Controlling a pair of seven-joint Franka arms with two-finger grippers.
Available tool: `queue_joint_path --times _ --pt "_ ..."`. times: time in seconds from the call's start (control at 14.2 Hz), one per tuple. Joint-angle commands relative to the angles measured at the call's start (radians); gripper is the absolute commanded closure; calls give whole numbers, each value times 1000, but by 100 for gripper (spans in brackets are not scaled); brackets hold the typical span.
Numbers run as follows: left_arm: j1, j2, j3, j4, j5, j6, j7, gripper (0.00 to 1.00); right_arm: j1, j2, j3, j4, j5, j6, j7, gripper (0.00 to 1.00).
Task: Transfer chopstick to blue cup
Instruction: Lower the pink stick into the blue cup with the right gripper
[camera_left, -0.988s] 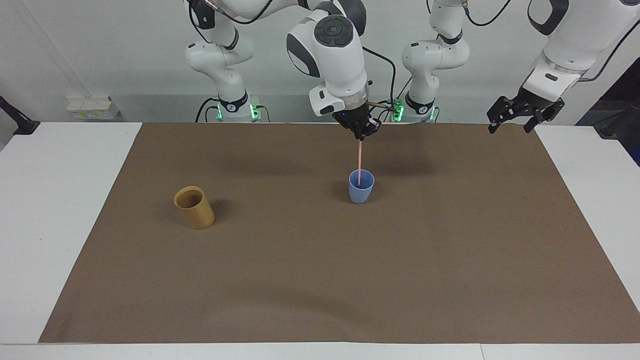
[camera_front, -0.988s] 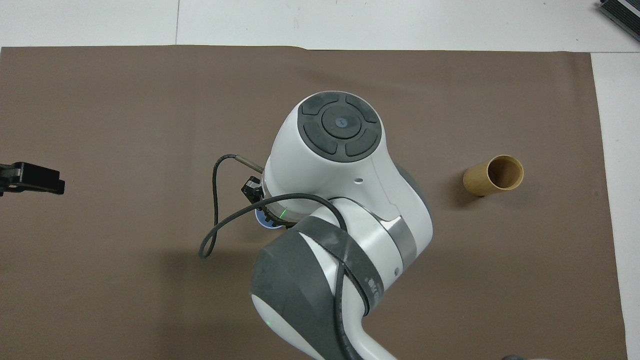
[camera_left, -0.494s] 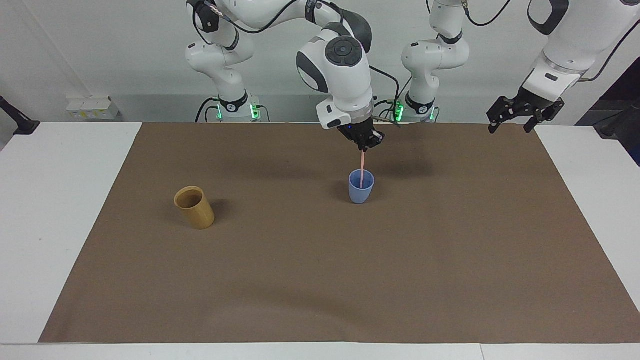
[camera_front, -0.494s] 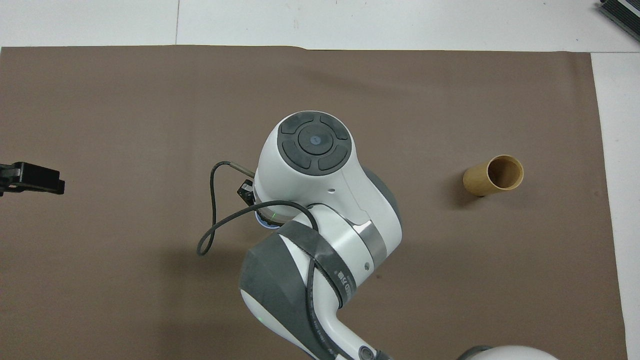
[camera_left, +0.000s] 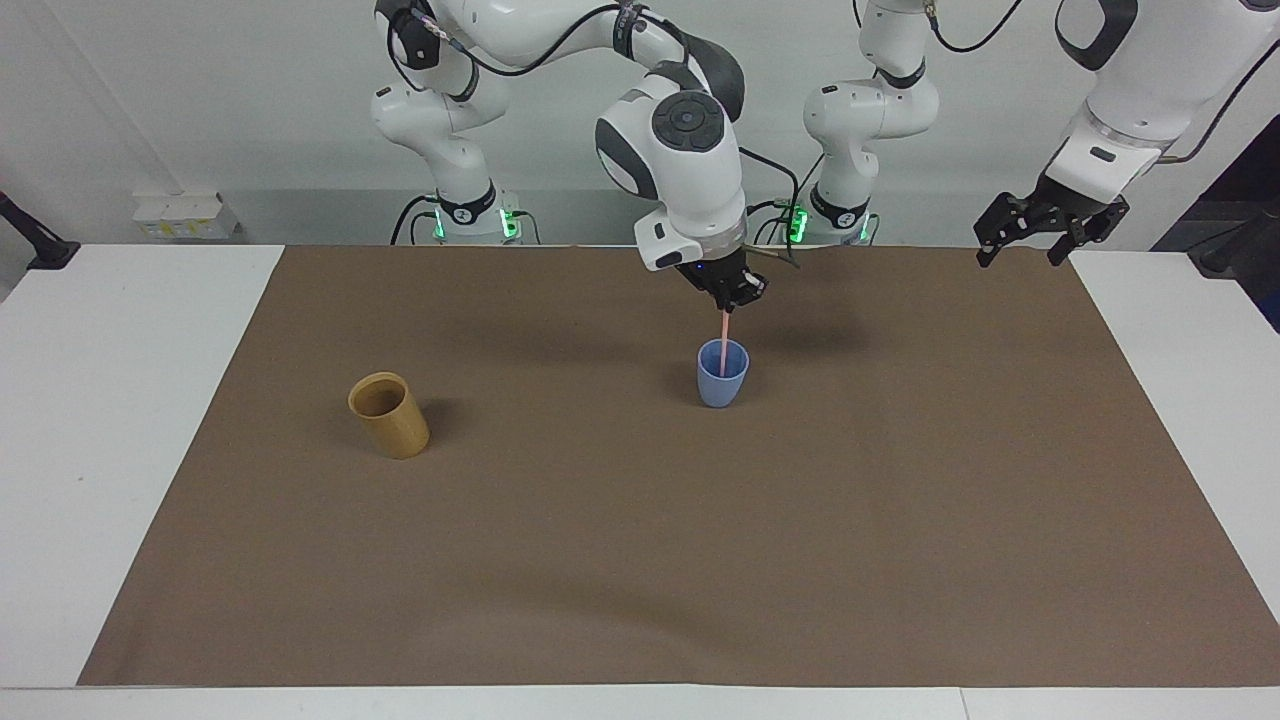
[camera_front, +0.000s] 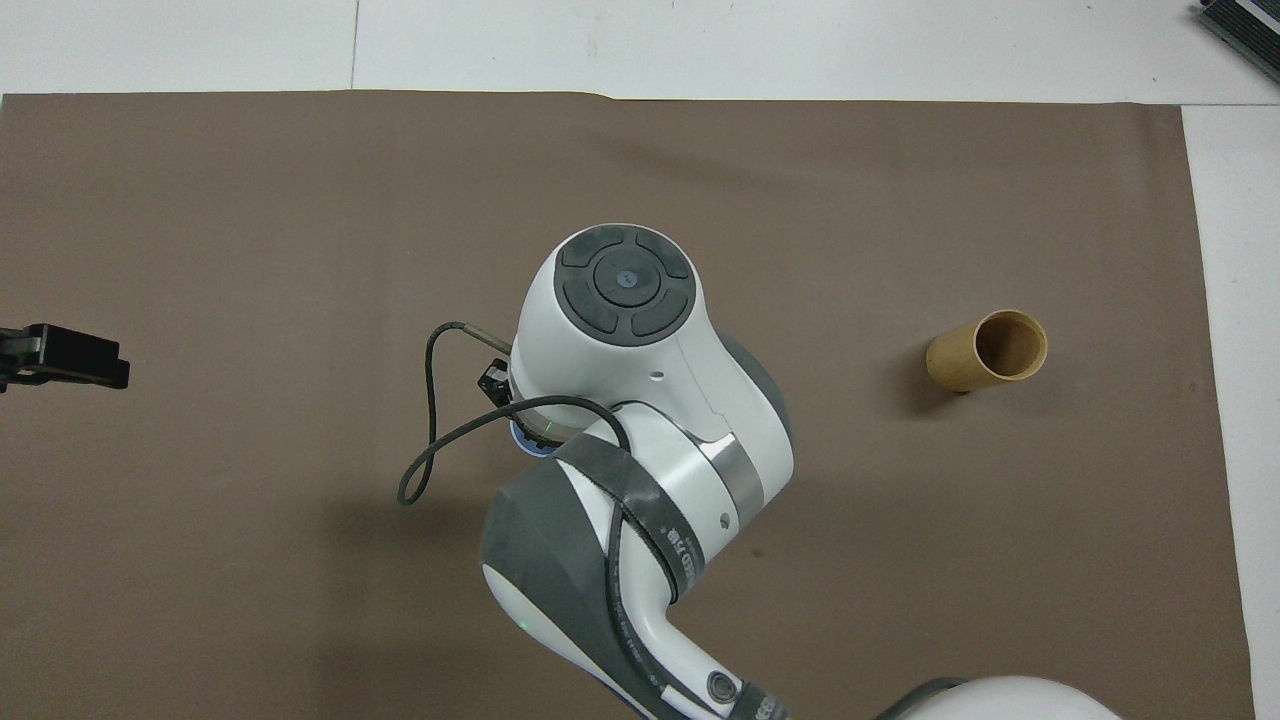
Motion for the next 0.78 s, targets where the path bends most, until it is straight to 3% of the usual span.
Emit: queue_joint_path --times 0.0,0.42,0.56,0.71 --pt "-9 1 7 18 12 -18 -3 0 -4 -4 8 -20 -21 24 19 64" --pt "-9 1 7 18 12 -18 -3 0 -6 -4 8 -11 -24 14 19 31" --pt "-9 1 7 18 12 -18 -3 0 -4 -4 8 -8 -39 12 19 11" --pt "-9 1 7 18 12 -18 -3 0 -9 -6 8 -8 -56 6 12 1"
